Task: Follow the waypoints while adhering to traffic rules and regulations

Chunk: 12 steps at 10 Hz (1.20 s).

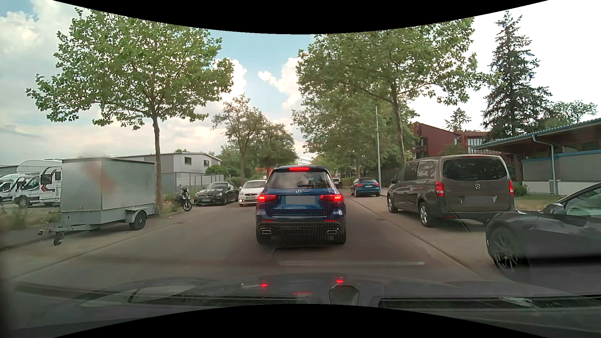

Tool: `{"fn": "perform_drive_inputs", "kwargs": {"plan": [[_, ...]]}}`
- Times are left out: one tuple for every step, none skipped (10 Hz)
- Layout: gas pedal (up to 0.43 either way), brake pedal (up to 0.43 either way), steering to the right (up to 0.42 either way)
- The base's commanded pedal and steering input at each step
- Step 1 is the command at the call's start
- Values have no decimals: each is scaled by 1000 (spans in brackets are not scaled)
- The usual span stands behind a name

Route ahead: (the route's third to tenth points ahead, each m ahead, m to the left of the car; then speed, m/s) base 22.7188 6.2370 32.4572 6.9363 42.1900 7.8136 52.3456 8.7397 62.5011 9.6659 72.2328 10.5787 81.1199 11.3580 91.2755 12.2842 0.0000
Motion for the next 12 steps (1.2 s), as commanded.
{"fn": "perform_drive_inputs", "kwargs": {"plan": [[0,189,9],[0,189,9],[0,189,9],[0,189,9],[0,189,9],[0,189,9],[0,189,9],[0,189,9],[0,189,9],[0,189,9],[0,189,9],[0,189,9]]}}
